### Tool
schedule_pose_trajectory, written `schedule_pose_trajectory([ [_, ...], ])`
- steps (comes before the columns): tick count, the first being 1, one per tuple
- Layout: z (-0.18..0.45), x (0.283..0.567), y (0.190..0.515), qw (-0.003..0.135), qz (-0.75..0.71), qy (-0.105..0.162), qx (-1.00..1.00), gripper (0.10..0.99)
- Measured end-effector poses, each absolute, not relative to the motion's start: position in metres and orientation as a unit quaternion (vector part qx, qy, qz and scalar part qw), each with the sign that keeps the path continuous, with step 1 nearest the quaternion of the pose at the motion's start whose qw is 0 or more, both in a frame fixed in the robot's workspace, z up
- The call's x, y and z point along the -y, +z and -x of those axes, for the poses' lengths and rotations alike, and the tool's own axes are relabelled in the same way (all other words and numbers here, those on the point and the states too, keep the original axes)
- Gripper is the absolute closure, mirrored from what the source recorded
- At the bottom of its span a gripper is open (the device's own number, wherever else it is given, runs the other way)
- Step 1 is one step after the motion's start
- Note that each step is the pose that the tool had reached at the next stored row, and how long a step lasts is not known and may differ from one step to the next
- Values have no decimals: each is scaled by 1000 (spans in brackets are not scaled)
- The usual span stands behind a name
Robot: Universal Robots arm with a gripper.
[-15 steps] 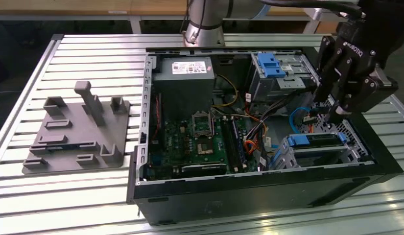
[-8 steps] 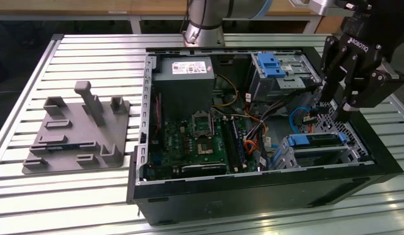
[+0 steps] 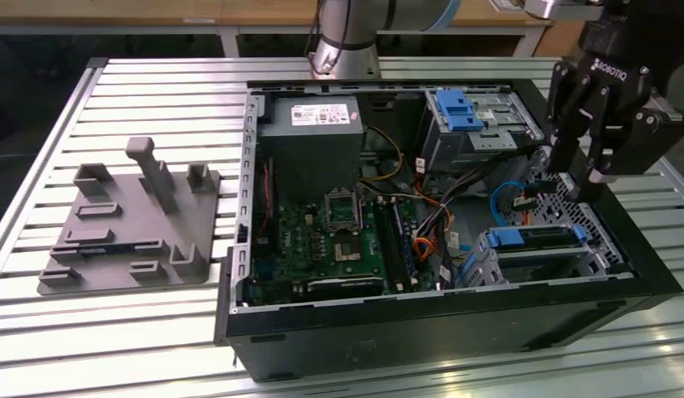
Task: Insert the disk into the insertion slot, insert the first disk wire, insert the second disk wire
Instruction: 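Insert the first disk wire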
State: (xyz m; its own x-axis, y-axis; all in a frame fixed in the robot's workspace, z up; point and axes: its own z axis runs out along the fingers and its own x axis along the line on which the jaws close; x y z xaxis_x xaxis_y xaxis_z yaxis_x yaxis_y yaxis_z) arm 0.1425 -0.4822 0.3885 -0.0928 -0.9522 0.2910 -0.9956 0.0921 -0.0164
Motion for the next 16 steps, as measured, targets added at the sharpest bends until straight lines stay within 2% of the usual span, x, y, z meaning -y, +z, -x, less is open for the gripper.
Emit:
schedule_pose_trajectory([
  [3, -144, 473, 387, 115, -664, 118, 730, 529],
  [11, -154, 444, 378, 121, -662, 125, 729, 529],
  [16, -156, 441, 375, 133, -657, 136, 730, 545],
])
